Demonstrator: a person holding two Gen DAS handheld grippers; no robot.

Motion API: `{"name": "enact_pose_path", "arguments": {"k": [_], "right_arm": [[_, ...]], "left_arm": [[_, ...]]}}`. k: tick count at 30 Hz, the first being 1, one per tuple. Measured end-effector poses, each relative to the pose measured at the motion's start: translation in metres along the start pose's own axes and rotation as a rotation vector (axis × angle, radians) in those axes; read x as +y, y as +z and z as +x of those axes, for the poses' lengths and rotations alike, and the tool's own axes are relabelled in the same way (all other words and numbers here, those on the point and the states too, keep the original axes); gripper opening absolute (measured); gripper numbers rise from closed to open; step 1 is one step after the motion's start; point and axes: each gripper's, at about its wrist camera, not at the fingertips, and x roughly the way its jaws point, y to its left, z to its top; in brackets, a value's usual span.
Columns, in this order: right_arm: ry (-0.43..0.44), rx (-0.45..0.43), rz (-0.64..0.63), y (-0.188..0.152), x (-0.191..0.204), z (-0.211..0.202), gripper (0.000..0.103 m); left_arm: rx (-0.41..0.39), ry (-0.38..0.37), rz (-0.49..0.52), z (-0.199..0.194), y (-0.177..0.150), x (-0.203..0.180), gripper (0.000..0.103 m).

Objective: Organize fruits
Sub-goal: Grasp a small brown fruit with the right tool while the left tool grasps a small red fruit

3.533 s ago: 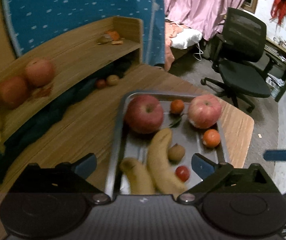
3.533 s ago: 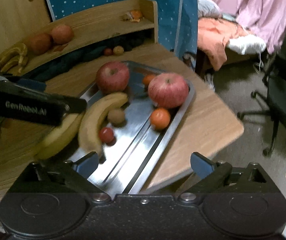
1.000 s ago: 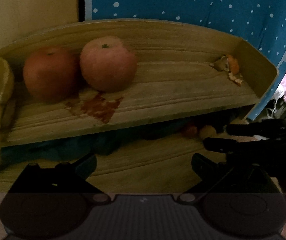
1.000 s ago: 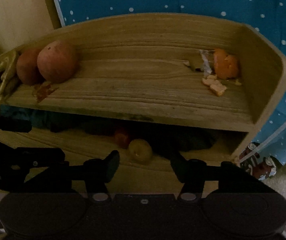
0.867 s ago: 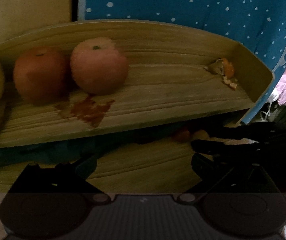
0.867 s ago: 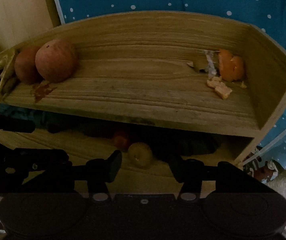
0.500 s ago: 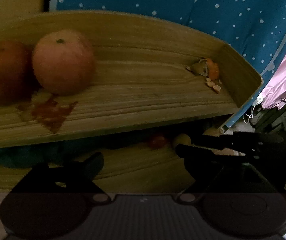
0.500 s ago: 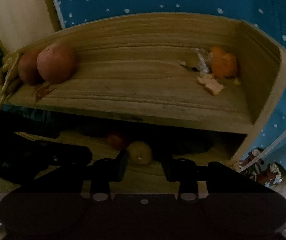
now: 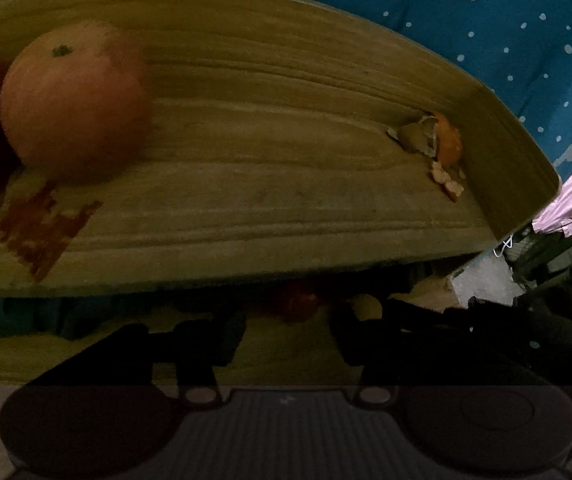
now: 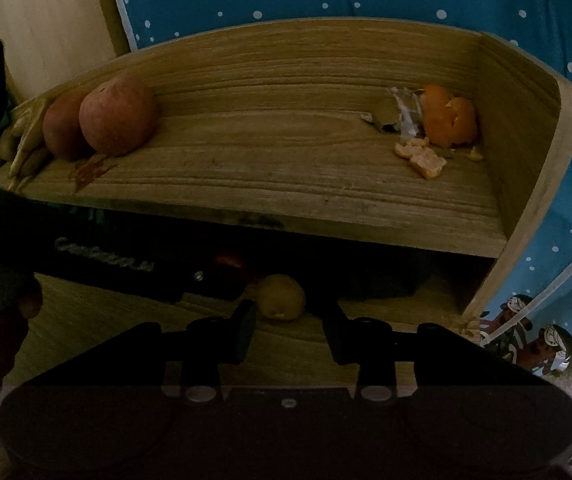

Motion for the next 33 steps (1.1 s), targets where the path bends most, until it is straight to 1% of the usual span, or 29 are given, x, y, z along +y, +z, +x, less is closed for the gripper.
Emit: {"name": "enact_pose_path", "arguments": {"k": [3, 4, 6, 8, 10, 12, 22, 26, 30, 33], "right_arm": [[-0.004, 0.001, 0.003, 0.001, 0.0, 0.002, 0.04], [-0.006, 0.001, 0.003, 0.002, 0.001, 0.003, 0.04], [-0.011, 0.0, 0.005, 0.003, 0.002, 0.004, 0.04], [-0.015, 0.0, 0.005, 0.004, 0.003, 0.005, 0.04], [-0.02, -0.002, 0.004, 0.004, 0.004, 0.006, 0.04], [-0.025, -0.004, 0.002, 0.005, 0.004, 0.007, 0.04], [-0.036, -0.006, -0.011, 0.004, 0.007, 0.005, 0.031], [-0.039, 0.0, -0.017, 0.002, 0.01, 0.003, 0.03], [-0.038, 0.009, -0.029, 0.003, 0.014, 0.003, 0.03], [-0.04, 0.017, -0.04, 0.007, 0.017, 0.007, 0.033]], "left_arm": [[-0.002, 0.016, -0.009, 0.005, 0.005, -0.005, 0.046], [-0.001, 0.024, -0.008, 0.008, 0.006, -0.007, 0.041], [-0.001, 0.031, -0.005, 0.01, 0.007, -0.008, 0.038], [-0.001, 0.039, -0.001, 0.012, 0.006, -0.008, 0.032], [-0.003, 0.045, 0.007, 0.013, 0.005, -0.009, 0.028], [-0.004, 0.044, 0.011, 0.014, 0.003, -0.009, 0.028], [0.005, 0.05, -0.011, 0.007, -0.004, -0.001, 0.026], [0.009, 0.056, -0.013, 0.004, -0.008, 0.002, 0.026], [0.014, 0.062, -0.011, -0.006, -0.011, 0.01, 0.026], [0.023, 0.053, 0.005, -0.01, -0.015, 0.014, 0.026]]}}
